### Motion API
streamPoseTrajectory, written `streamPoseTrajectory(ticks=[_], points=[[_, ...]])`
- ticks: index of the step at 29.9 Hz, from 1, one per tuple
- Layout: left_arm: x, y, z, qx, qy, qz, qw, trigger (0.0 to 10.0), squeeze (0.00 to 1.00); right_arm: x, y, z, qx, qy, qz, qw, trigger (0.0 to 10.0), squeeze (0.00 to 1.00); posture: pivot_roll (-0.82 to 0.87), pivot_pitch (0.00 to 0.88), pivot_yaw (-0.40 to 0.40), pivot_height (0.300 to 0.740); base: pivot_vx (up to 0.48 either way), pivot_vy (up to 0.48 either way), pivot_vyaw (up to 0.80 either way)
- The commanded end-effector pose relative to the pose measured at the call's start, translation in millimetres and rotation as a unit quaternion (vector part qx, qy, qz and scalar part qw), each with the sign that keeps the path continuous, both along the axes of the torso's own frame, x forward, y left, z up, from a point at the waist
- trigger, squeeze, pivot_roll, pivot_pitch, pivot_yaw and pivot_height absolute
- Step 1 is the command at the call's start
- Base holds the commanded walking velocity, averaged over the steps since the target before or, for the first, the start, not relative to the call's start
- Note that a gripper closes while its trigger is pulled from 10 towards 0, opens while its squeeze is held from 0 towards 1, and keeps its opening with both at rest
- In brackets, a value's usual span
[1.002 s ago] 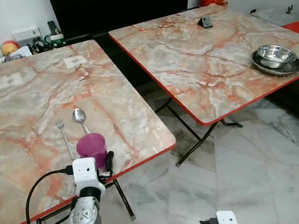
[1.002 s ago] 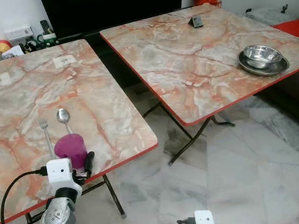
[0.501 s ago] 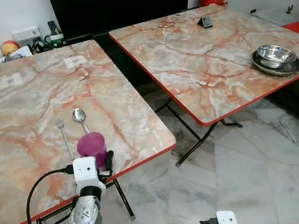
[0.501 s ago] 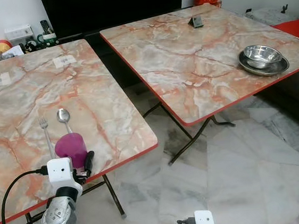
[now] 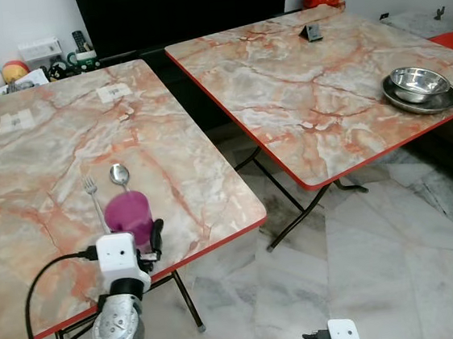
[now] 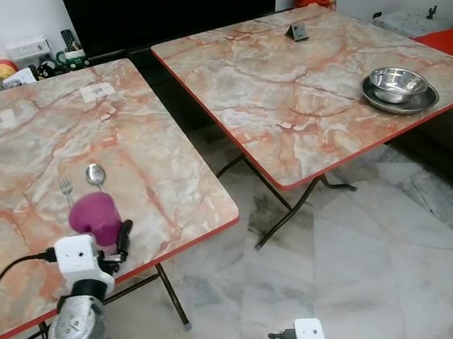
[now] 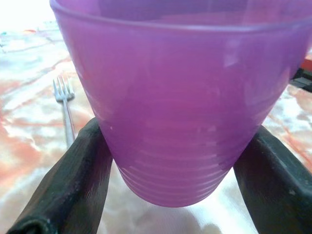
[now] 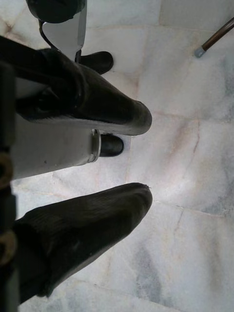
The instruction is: Setting the table
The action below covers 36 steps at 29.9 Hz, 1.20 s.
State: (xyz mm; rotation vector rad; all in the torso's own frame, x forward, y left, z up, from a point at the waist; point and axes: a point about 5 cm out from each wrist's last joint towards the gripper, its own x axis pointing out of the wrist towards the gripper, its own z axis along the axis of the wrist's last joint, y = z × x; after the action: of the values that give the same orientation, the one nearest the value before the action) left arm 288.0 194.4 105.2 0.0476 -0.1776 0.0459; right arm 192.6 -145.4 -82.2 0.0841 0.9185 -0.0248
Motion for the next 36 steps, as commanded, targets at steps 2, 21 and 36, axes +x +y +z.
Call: streamPoseTrajectory(ticks=[2,21,36], points=[[-6.0,2.0,2.2,0.001,-0.001,-0.01,1.0,1.8,0.0,-5.1,-0.5,-2.8,-0.002,0.011,0.002,1.0,10.0,0.0,0.06,0.101,-0.025,0.74,0.0,0.0,0.0],[-38.3,26.8,-8.7,0.066,0.043,-0.017,0.997,10.0,0.0,-3.9,-2.1,-1.9,-0.011,0.005,0.008,1.0,10.0,0.0,0.06,0.088,-0.028,0.74,0.0,0.0,0.0],[-35.0,41.3,-0.5,0.106,0.038,-0.018,0.993,10.0,0.0,-5.7,-4.5,-2.6,-0.023,0.006,0.016,1.0,10.0,0.0,0.05,0.058,-0.023,0.74,0.0,-0.04,0.03]])
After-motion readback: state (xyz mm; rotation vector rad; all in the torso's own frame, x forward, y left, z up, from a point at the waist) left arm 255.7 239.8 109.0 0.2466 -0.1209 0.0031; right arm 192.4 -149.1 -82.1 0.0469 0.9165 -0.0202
